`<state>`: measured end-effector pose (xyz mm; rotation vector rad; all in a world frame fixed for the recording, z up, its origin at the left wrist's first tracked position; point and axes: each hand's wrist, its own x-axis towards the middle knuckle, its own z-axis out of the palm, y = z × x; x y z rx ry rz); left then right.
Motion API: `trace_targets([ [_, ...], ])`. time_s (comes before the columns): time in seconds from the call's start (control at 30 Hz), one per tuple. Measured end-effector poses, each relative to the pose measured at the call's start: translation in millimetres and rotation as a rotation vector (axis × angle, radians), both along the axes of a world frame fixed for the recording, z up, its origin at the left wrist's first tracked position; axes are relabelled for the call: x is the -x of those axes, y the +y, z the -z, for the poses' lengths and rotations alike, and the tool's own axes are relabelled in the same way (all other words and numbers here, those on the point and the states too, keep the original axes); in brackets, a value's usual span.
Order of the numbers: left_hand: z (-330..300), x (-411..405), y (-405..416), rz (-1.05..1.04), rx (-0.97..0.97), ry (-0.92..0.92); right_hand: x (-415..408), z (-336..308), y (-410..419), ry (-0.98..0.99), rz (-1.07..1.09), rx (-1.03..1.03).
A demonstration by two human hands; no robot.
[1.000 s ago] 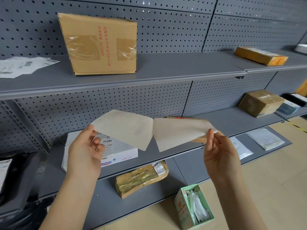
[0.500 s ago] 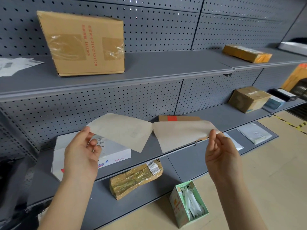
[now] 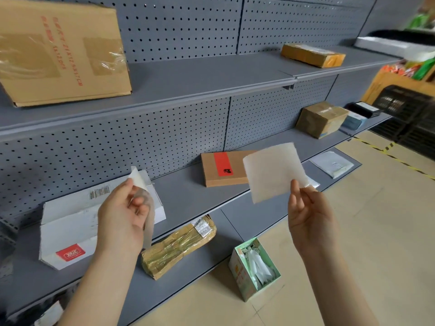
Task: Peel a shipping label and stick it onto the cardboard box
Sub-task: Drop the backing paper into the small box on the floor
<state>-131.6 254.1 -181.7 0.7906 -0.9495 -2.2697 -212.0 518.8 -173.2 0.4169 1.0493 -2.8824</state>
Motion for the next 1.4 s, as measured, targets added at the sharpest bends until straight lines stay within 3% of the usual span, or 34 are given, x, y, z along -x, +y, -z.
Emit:
trace_targets([
  [0.27,24,24,25,0.075,0.104,-0.157,-9,26,27,-0.033,0.061,-0.006],
  [0.67,75,73,73,0.260,0.112,-0.329,-7,95,63,-0.197,0.148,-0.043],
  [1.13,230,103,91,0.353,0.171,-0.395,25,277,84,-0.360,0.148,-0.199],
  [1.4,323,130,96,0.366,0.210,-0.429,57,424,87,-0.426,0.042,-0.527],
])
